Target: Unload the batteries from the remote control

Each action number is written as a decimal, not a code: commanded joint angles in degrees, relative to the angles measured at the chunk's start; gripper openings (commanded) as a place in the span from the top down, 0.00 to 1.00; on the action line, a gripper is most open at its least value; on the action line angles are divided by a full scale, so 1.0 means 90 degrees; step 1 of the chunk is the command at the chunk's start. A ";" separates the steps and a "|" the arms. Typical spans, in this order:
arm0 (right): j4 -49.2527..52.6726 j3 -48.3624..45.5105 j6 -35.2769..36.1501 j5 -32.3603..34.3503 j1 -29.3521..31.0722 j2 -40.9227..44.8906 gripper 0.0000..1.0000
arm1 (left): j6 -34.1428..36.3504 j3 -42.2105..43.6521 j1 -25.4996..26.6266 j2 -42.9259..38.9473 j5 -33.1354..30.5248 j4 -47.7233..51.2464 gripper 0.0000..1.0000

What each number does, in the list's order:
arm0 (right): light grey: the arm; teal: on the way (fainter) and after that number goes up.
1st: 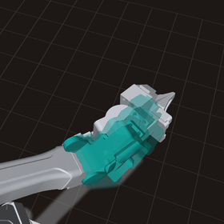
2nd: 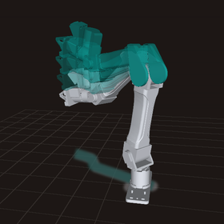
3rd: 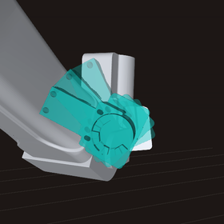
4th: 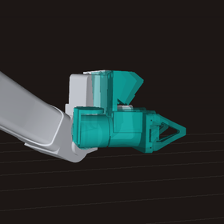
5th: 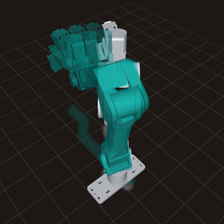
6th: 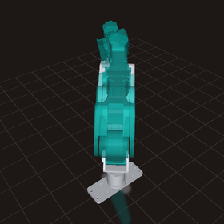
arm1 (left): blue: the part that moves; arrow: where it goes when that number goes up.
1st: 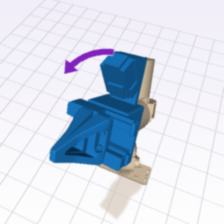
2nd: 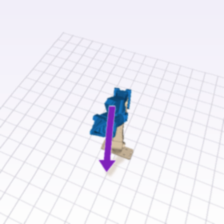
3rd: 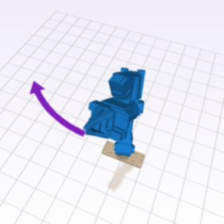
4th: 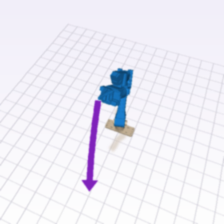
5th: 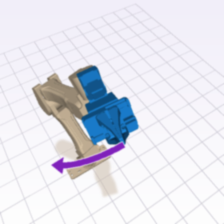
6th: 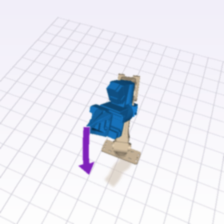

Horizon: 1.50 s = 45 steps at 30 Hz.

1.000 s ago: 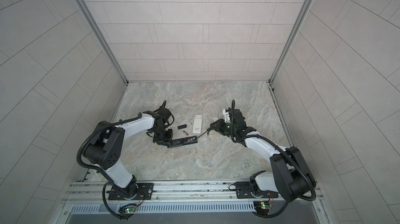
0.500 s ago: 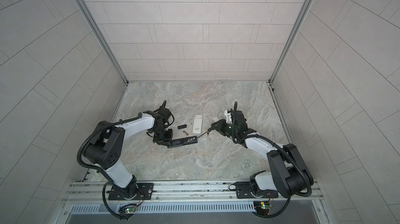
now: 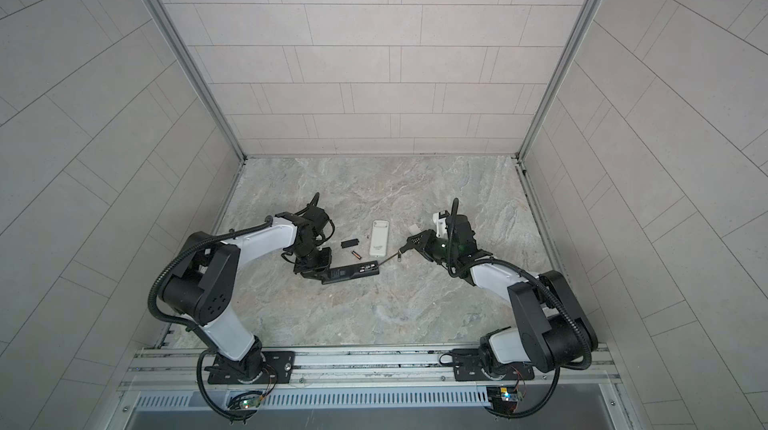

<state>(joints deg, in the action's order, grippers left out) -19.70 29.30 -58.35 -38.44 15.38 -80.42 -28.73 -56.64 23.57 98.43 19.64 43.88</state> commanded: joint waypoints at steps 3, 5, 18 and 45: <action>0.1049 -0.0481 0.0385 0.0010 0.0168 -0.0593 1.00 | -0.0123 0.0316 0.0184 0.0513 0.0012 -0.0505 0.71; 0.1047 -0.0482 0.0391 0.0031 0.0155 -0.0604 1.00 | -0.0130 0.0317 0.0184 0.0517 0.0010 -0.0502 0.71; 0.0739 -0.0760 0.0235 0.0167 0.0030 -0.0713 1.00 | -0.0162 0.0307 0.0191 0.0519 -0.0009 -0.0491 0.71; 0.0192 -0.0999 -0.0328 0.0301 0.0010 -0.1093 1.00 | -0.0264 0.0331 0.0193 0.0463 -0.0042 -0.0493 0.72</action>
<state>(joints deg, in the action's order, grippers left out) -32.64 24.88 -67.96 -37.19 13.98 -87.02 -29.74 -56.62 23.59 98.30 19.46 43.88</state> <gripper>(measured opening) 0.291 0.288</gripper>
